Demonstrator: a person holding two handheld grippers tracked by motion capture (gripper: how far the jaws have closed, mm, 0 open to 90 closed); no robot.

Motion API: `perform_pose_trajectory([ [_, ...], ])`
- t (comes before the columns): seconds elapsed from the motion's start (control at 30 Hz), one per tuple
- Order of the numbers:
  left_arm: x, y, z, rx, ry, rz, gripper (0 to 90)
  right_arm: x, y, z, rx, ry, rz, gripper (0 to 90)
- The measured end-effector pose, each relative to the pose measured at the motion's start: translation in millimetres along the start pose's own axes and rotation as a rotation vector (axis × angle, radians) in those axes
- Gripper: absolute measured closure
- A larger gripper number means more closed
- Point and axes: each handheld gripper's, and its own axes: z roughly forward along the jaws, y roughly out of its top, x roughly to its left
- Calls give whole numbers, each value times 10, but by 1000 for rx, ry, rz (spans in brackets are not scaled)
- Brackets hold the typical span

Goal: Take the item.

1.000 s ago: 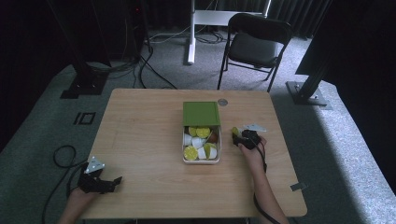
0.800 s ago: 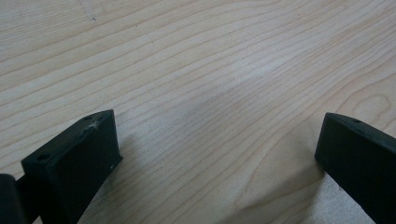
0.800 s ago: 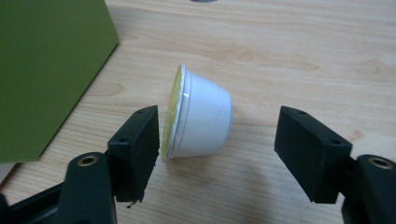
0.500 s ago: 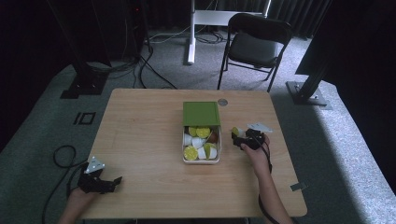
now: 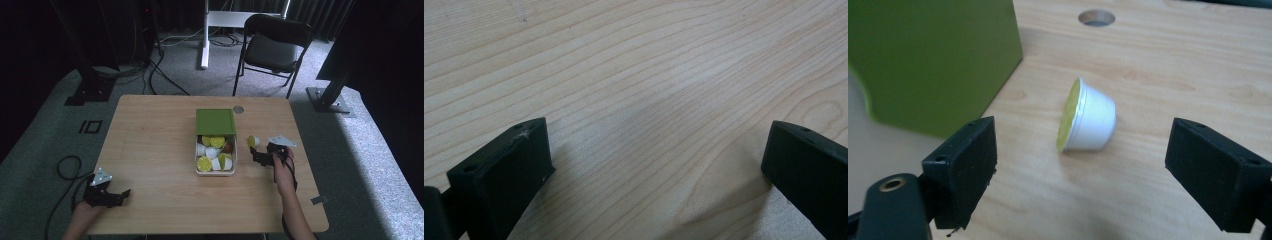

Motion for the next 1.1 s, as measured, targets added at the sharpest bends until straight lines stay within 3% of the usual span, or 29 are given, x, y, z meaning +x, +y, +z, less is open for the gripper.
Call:
perform_pose_trajectory([
  [0.2, 0, 0, 0, 0, 0, 0, 5, -15, -64, -72, 4, 26, -2, 136],
  [0.4, 0, 0, 0, -1, -1, -1, 6, -6, -131, -148, 26, 114, -53, 138],
  [0.67, 0, 0, 0, 0, 0, 0, 6, 24, -211, -254, 36, 159, -89, 139],
  [0.77, 0, 0, 0, 0, 0, 0, 6, 15, -264, -310, 37, 200, -105, 184],
  [0.87, 0, 0, 0, 0, 0, 0, 6, 17, -319, -359, 60, 276, -160, 198],
  [1.1, 0, 0, 0, 0, 0, 0, 6, 47, -426, -433, 90, 332, -206, 198],
])
